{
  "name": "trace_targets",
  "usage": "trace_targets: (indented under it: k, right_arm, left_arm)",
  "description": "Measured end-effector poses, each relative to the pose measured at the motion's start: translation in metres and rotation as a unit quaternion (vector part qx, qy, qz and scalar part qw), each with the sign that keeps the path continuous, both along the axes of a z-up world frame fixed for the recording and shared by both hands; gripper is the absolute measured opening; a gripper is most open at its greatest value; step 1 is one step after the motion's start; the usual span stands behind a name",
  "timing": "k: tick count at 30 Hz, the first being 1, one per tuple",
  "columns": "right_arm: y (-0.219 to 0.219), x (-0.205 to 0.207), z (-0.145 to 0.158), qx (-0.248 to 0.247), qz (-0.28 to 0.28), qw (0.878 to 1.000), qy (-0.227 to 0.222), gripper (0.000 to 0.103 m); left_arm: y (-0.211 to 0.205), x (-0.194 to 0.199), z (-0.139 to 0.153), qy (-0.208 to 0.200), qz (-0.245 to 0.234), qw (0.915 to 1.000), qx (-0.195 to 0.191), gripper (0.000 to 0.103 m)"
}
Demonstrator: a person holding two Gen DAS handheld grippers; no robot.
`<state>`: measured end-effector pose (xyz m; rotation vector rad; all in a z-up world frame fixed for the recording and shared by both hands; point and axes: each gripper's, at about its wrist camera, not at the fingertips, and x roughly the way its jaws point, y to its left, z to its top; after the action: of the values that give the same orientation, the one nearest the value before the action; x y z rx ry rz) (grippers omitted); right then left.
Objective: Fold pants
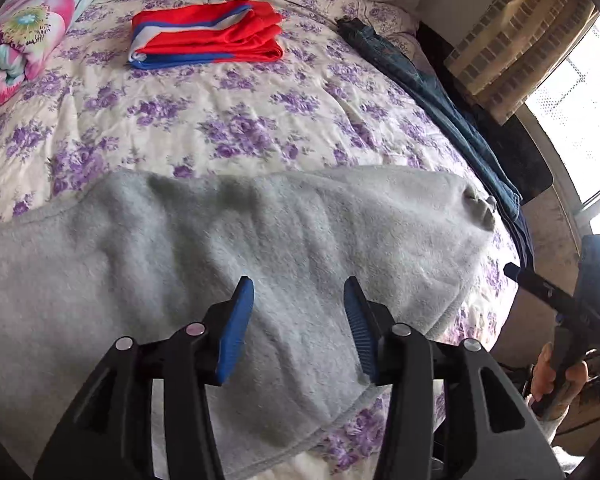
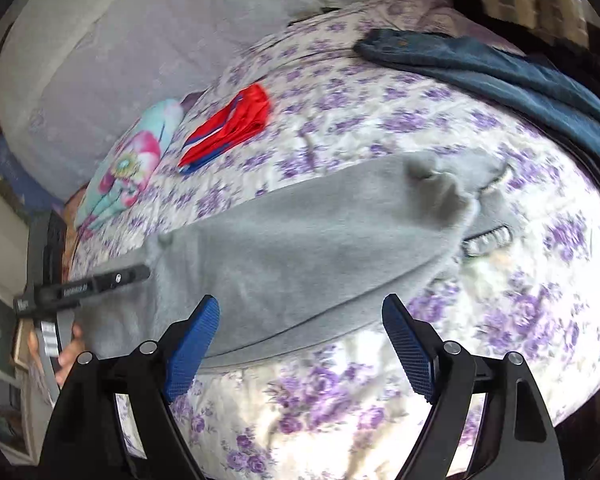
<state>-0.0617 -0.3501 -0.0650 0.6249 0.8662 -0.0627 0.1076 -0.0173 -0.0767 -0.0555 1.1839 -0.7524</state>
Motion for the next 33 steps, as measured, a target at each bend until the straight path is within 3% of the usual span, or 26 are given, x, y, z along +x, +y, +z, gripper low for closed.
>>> trace_targets:
  k: [3,7,14,18,20,21,22,23,25,29,33]
  right_arm:
    - [-0.046,0.000,-0.024,0.083,-0.039,0.996,0.008,0.084]
    - [-0.074,0.011,-0.055,0.159,-0.050,0.986,0.011,0.084]
    - [-0.084,0.046,-0.083,0.199,-0.034,0.979,-0.004,0.086]
    - [-0.075,0.058,-0.078,0.163,-0.008,0.987,-0.008,0.087]
    - [-0.073,0.060,-0.078,0.145,-0.004,0.989,-0.007,0.081]
    - [-0.075,0.060,-0.079,0.139,-0.010,0.990,-0.005,0.067]
    - [-0.078,0.059,-0.081,0.132,-0.018,0.991,-0.002,0.037]
    - [-0.082,0.059,-0.086,0.139,-0.014,0.990,-0.005,0.029]
    - [-0.084,0.059,-0.090,0.141,-0.009,0.990,-0.010,0.027]
    - [-0.071,0.056,-0.079,0.068,-0.006,0.998,-0.008,0.027]
    - [-0.062,0.059,-0.073,0.018,-0.003,1.000,0.003,0.029]
  left_arm:
    - [-0.021,-0.017,-0.028,0.053,-0.029,0.9982,0.005,0.036]
    - [-0.025,-0.038,-0.033,0.021,-0.028,0.9988,0.034,0.035]
    - [-0.019,-0.034,-0.037,0.037,-0.022,0.9988,0.024,0.032]
    - [-0.022,-0.034,-0.035,0.039,-0.020,0.9983,0.038,0.032]
    - [-0.025,-0.033,-0.034,0.041,-0.018,0.9980,0.044,0.032]
    - [-0.026,-0.032,-0.034,0.042,-0.018,0.9979,0.047,0.032]
    - [-0.027,-0.032,-0.034,0.043,-0.017,0.9976,0.051,0.032]
    - [-0.028,-0.031,-0.033,0.045,-0.015,0.9974,0.054,0.032]
    - [-0.030,-0.030,-0.029,0.049,-0.010,0.9967,0.063,0.030]
    - [-0.043,-0.030,-0.009,0.043,-0.012,0.9976,0.053,0.019]
    - [-0.078,-0.033,0.020,0.009,-0.026,0.9992,0.030,0.015]
